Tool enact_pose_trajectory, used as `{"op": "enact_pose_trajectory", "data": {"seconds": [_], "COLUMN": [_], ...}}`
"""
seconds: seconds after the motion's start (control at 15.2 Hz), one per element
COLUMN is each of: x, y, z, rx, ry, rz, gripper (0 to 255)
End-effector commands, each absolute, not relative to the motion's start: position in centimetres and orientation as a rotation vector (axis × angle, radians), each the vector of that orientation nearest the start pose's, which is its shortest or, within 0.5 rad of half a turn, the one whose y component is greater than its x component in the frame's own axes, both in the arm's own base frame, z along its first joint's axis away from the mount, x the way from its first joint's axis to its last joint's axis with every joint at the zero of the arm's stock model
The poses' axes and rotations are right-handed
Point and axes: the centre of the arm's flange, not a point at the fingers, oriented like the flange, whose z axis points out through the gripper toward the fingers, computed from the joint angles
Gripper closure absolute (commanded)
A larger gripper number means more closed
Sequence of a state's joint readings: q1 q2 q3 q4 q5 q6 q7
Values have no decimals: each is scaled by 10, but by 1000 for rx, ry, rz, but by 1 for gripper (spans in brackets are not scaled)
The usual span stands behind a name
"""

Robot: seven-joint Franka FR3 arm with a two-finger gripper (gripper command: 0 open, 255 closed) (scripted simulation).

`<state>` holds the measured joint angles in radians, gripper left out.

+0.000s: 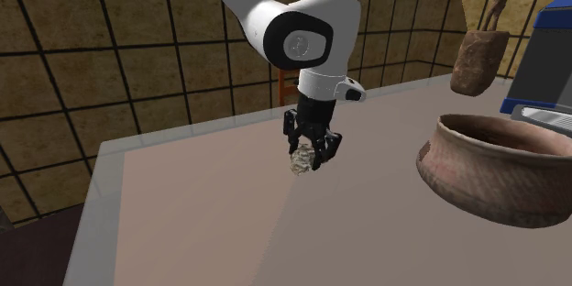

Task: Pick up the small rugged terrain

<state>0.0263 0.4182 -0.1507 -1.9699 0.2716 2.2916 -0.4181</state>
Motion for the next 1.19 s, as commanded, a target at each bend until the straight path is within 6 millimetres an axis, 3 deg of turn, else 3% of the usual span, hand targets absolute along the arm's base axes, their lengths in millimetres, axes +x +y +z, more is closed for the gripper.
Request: {"op": "enact_pose_trajectory", "data": {"seconds": [0.0,0.99,1.12], "x": [601,601,601], "y": [-67,-67,-67], "z": [253,332,333], "rx": [-2983,-2983,-2983], "ry": [-172,-172,-172], "rz": [71,71,71], "gripper": [255,255,255]}}
